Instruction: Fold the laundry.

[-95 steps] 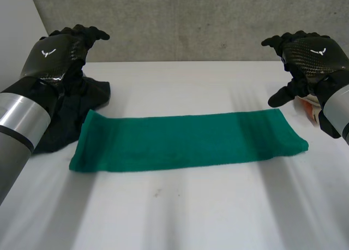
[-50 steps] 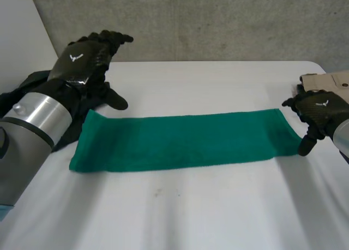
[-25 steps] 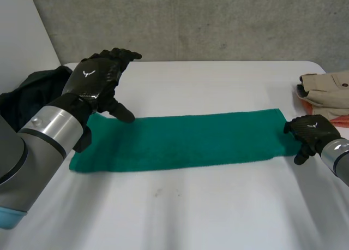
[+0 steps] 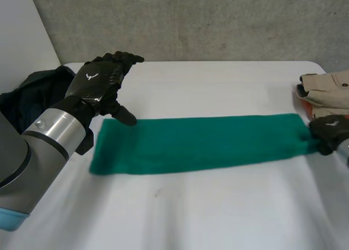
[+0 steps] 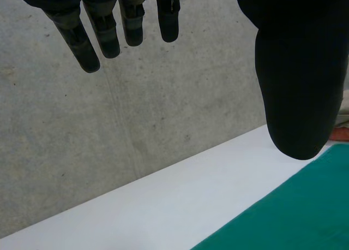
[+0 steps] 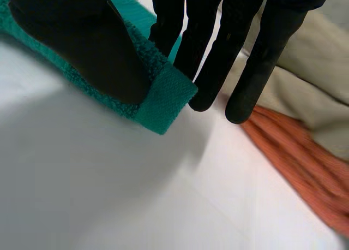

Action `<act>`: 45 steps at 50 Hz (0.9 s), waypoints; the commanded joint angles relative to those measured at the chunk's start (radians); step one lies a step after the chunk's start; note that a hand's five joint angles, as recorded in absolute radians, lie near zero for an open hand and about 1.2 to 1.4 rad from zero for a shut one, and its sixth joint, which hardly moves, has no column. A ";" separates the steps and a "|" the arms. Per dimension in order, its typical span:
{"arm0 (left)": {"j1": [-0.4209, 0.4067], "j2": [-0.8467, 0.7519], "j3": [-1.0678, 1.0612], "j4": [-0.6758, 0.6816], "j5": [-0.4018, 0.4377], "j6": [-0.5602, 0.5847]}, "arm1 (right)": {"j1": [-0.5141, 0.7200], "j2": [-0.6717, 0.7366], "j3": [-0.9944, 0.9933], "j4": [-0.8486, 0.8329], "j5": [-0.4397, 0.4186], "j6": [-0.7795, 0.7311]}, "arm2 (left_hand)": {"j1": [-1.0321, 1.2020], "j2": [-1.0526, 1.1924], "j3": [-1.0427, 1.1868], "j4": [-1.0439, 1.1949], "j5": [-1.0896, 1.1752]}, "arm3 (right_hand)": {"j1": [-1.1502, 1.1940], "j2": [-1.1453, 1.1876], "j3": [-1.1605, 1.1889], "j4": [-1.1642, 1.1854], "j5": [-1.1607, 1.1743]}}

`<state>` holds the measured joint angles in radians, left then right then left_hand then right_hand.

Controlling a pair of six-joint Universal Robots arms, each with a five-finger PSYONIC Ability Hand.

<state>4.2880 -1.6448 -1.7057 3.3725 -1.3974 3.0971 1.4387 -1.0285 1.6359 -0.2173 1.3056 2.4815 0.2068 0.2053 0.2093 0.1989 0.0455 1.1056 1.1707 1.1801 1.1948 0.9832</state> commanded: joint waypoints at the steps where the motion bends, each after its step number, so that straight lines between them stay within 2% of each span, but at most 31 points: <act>1: -0.016 0.011 -0.002 -0.001 0.000 0.002 | -0.181 -0.120 0.035 -0.007 0.078 -0.214 | -0.020 -0.018 -0.022 -0.012 -0.033 | 0.291 0.226 0.216 0.201 0.239; 4: -0.024 0.011 -0.002 -0.001 0.000 0.002 | -0.201 -0.120 0.030 -0.013 0.095 -0.298 | -0.020 -0.018 -0.022 -0.012 -0.033 | 0.291 0.226 0.216 0.201 0.239; 8: -0.028 0.013 -0.002 -0.002 -0.002 0.002 | -0.108 -0.128 0.018 -0.024 0.089 -0.328 | -0.020 -0.018 -0.022 -0.012 -0.033 | 0.291 0.226 0.216 0.201 0.239; 9: -0.028 0.013 -0.002 -0.002 -0.002 0.002 | -0.031 -0.134 0.009 -0.034 0.086 -0.303 | -0.020 -0.018 -0.022 -0.012 -0.033 | 0.291 0.226 0.216 0.201 0.239; 12: -0.028 0.016 -0.002 -0.002 -0.002 0.002 | 0.078 -0.143 -0.005 -0.068 0.084 -0.253 | -0.020 -0.018 -0.022 -0.012 -0.033 | 0.291 0.226 0.216 0.201 0.239; 14: -0.028 0.019 -0.002 -0.002 -0.003 0.002 | 0.193 -0.160 -0.014 -0.108 0.072 -0.214 | -0.020 -0.018 -0.022 -0.012 -0.033 | 0.291 0.226 0.216 0.201 0.239; 19: -0.027 0.019 0.000 -0.002 -0.003 0.003 | 0.469 -0.157 -0.048 -0.201 0.006 -0.196 | -0.020 -0.018 -0.022 -0.012 -0.033 | 0.291 0.226 0.216 0.201 0.239; 24: -0.027 0.019 -0.002 -0.004 -0.005 0.003 | 0.727 -0.024 -0.097 -0.275 -0.084 -0.205 | -0.020 -0.018 -0.022 -0.012 -0.033 | 0.291 0.226 0.216 0.201 0.239; 28: -0.028 0.016 -0.003 -0.004 -0.003 0.003 | 0.839 0.072 -0.126 -0.275 -0.109 -0.208 | -0.020 -0.018 -0.022 -0.012 -0.033 | 0.291 0.226 0.216 0.201 0.239; 34: -0.028 -0.007 0.005 0.001 -0.003 0.003 | 0.876 0.146 -0.125 -0.267 -0.108 -0.222 | -0.020 -0.018 -0.022 -0.012 -0.033 | 0.268 0.203 0.194 0.179 0.216; 35: -0.030 -0.013 0.008 0.001 -0.003 0.003 | 0.870 0.142 -0.122 -0.267 -0.101 -0.220 | -0.020 -0.018 -0.022 -0.012 -0.033 | 0.030 -0.035 -0.045 -0.059 -0.022; 36: -0.030 -0.019 0.012 0.001 -0.003 0.003 | 0.865 0.124 -0.117 -0.264 -0.092 -0.205 | -0.020 -0.018 -0.022 -0.012 -0.033 | -0.565 -0.631 -0.640 -0.655 -0.618; 37: -0.030 -0.035 0.020 0.004 -0.003 0.005 | 0.865 0.111 -0.110 -0.263 -0.089 -0.199 | -0.020 -0.018 -0.022 -0.012 -0.033 | -0.804 -0.869 -0.878 -0.893 -0.856; 38: -0.030 -0.042 0.026 0.004 -0.003 0.008 | 0.867 0.097 -0.104 -0.260 -0.083 -0.190 | -0.020 -0.018 -0.022 -0.012 -0.033 | -0.928 -0.993 -1.003 -1.018 -0.980; 42: -0.033 -0.084 0.066 0.004 -0.003 0.037 | 0.836 -0.007 -0.064 -0.241 -0.029 -0.084 | -0.017 -0.015 -0.019 -0.009 -0.030 | -0.931 -0.996 -1.006 -1.020 -0.983; 45: -0.048 -0.118 0.096 0.002 -0.008 0.077 | 0.743 -0.090 -0.031 -0.177 0.026 0.046 | -0.017 -0.015 -0.019 -0.009 -0.030 | -0.931 -0.996 -1.006 -1.020 -0.983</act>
<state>4.2565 -1.7062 -1.6607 3.3762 -1.4009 3.1211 2.2943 -0.9740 1.5490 -0.4665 1.2476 2.3461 0.2068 0.2053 0.2093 0.1989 0.0455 0.2315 0.2104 0.2091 0.2122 0.0441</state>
